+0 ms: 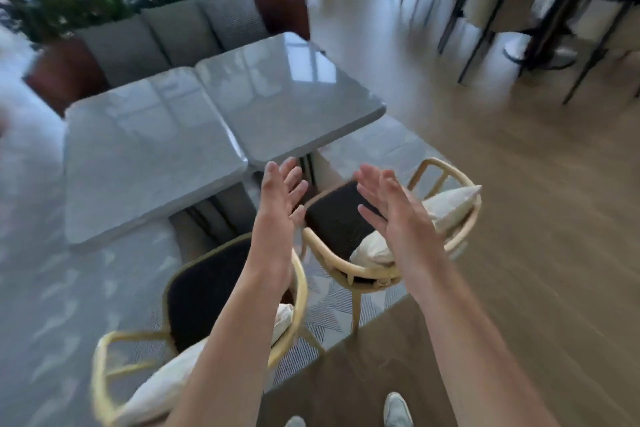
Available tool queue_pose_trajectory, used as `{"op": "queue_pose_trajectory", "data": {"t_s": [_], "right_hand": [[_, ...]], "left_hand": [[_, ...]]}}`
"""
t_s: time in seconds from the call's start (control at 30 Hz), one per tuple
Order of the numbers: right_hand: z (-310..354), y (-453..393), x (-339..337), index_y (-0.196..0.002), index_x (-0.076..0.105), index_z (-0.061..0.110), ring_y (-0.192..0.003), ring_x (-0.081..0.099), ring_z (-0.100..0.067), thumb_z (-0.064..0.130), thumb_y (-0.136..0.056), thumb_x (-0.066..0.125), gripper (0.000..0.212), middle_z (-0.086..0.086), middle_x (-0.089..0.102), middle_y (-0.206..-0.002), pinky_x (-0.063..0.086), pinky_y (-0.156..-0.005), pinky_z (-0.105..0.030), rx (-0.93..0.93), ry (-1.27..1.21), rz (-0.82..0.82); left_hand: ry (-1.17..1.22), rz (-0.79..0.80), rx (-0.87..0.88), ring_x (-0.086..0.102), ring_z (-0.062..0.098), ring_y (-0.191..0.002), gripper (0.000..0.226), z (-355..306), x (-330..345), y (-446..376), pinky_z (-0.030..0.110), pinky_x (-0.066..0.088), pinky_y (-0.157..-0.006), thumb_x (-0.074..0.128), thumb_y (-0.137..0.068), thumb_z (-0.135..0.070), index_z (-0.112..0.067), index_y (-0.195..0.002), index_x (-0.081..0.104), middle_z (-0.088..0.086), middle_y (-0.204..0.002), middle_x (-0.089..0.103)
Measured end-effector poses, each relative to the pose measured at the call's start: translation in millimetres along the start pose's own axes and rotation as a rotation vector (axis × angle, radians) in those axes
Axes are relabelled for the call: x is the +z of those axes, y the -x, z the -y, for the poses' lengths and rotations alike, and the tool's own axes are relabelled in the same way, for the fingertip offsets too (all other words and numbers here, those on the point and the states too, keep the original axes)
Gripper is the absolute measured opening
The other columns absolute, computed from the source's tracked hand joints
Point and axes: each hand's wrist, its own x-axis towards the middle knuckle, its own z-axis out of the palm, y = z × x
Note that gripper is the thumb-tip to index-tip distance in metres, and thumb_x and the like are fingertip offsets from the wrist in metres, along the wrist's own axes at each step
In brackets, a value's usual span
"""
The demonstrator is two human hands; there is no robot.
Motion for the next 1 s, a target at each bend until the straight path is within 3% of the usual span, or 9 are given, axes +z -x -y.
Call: {"op": "queue_pose_trajectory", "data": {"t_s": [0.2, 0.37, 0.67, 0.77, 1.0], "right_hand": [[9.2, -44.1, 0.3, -0.147, 0.046, 0.014, -0.137, 0.047, -0.011, 0.040, -0.105, 0.032, 0.052, 0.001, 0.054, -0.146, 0.039, -0.115, -0.034, 0.065, -0.064, 0.268], [6.7, -42.7, 16.3, -0.147, 0.046, 0.013, -0.136, 0.048, -0.010, 0.039, -0.105, 0.032, 0.051, 0.001, 0.054, -0.145, 0.038, -0.117, -0.035, 0.091, -0.077, 0.398], [13.3, -38.9, 42.1, -0.144, 0.050, 0.014, -0.135, 0.049, -0.011, 0.038, -0.107, 0.032, 0.047, 0.003, 0.057, -0.142, 0.036, -0.118, -0.039, 0.036, 0.023, 0.429], [10.2, -24.0, 40.4, -0.143, 0.050, 0.014, -0.136, 0.048, -0.012, 0.036, -0.107, 0.031, 0.047, 0.002, 0.056, -0.143, 0.036, -0.118, -0.039, 0.029, 0.055, 0.433], [22.1, -3.0, 36.6, -0.143, 0.049, 0.015, -0.137, 0.046, -0.012, 0.032, -0.108, 0.029, 0.044, 0.001, 0.054, -0.145, 0.034, -0.119, -0.040, -0.017, 0.112, 0.392]], "left_hand": [[-0.013, -0.309, 0.000, 0.049, 0.010, -0.136, 0.083, -1.1, 2.4, 12.9, 0.045, 0.028, -0.121, 0.028, -0.083, -0.070, -0.026, -0.152, 0.042, -0.004, -0.154, 0.047], [-0.013, -0.488, 0.045, 0.050, 0.009, -0.135, 0.066, -4.1, -23.8, 42.5, 0.045, 0.029, -0.121, 0.021, -0.101, -0.063, -0.026, -0.152, 0.042, -0.003, -0.154, 0.047], [0.049, -0.608, 0.080, 0.049, 0.012, -0.137, 0.081, 0.5, -63.8, 83.8, 0.044, 0.030, -0.121, 0.026, -0.085, -0.070, -0.026, -0.152, 0.042, -0.002, -0.155, 0.046], [0.064, -0.584, 0.065, 0.049, 0.012, -0.137, 0.073, 8.9, -63.9, 88.0, 0.046, 0.029, -0.121, 0.022, -0.095, -0.066, -0.025, -0.152, 0.041, -0.002, -0.155, 0.046], [0.111, -0.481, 0.097, 0.048, 0.012, -0.137, 0.077, -3.9, -60.5, 83.5, 0.044, 0.028, -0.122, 0.024, -0.090, -0.066, -0.024, -0.153, 0.041, -0.001, -0.155, 0.045]]}}
